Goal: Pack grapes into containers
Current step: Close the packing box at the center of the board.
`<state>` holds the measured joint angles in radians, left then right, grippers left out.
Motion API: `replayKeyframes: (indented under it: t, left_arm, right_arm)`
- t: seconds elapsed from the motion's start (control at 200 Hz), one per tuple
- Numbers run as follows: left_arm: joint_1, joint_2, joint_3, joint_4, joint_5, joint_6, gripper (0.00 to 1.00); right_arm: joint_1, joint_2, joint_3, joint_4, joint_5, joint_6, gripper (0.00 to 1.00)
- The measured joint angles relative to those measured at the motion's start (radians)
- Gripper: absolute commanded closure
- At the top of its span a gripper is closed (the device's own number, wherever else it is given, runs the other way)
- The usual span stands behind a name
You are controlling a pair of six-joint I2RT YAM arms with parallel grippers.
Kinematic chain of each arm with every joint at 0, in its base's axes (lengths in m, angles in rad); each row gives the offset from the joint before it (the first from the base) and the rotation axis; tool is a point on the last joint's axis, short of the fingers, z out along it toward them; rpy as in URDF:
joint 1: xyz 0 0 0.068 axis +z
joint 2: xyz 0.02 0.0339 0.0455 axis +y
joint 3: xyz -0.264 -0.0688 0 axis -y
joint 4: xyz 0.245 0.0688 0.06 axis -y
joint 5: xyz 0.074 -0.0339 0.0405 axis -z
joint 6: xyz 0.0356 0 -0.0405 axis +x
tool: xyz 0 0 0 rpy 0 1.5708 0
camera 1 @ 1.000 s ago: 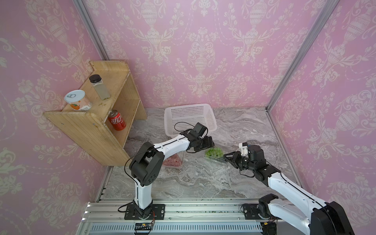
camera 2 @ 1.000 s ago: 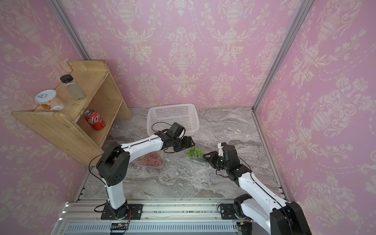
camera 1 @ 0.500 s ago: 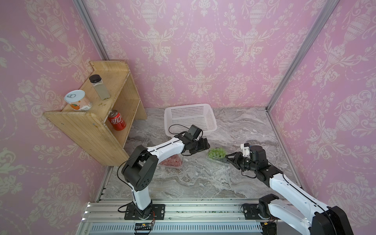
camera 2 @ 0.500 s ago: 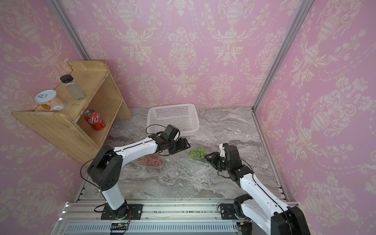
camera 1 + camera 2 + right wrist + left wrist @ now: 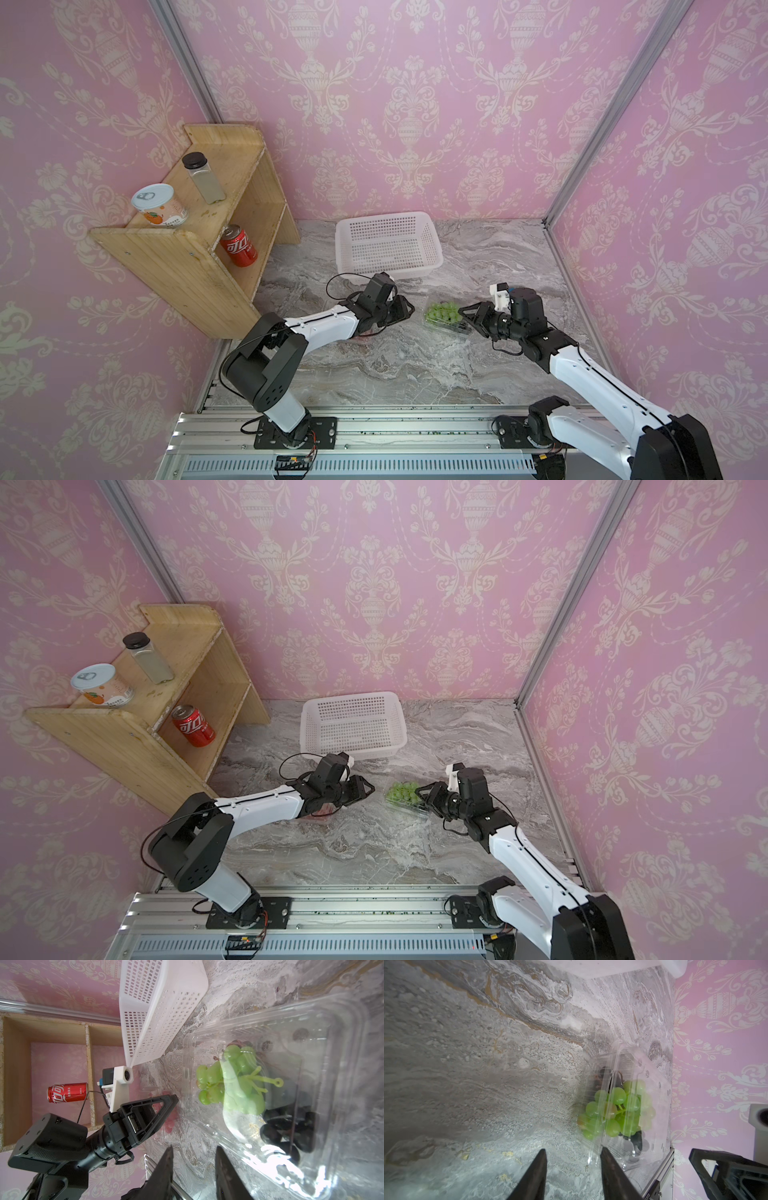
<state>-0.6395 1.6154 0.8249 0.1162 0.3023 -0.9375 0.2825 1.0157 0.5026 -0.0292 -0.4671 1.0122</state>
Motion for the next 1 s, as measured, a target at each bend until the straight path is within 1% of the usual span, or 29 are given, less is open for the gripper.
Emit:
replayKeyframes:
  t: [0.245,0.345,0.42,0.745,1.001]
  left_arm:
    - [-0.023,0.000,-0.024,0.163,0.015,-0.049,0.58]
    - [-0.042,0.003,-0.034,0.200,0.027,-0.077,0.61]
    - [-0.060,0.011,-0.043,0.233,0.033,-0.100,0.61]
    - [-0.074,0.021,-0.137,0.324,0.032,-0.186,0.60]
    - [-0.077,0.025,-0.142,0.371,0.032,-0.219,0.61]
  right_arm:
    - [0.000,0.062,0.020,0.019,-0.017,0.000,0.66]
    - [0.000,0.069,0.024,0.027,-0.018,0.000,0.66]
    - [0.000,0.071,0.024,0.032,-0.018,0.000,0.66]
    - [0.001,0.074,0.024,0.041,-0.025,0.000,0.66]
    - [0.001,0.076,0.024,0.048,-0.028,0.000,0.66]
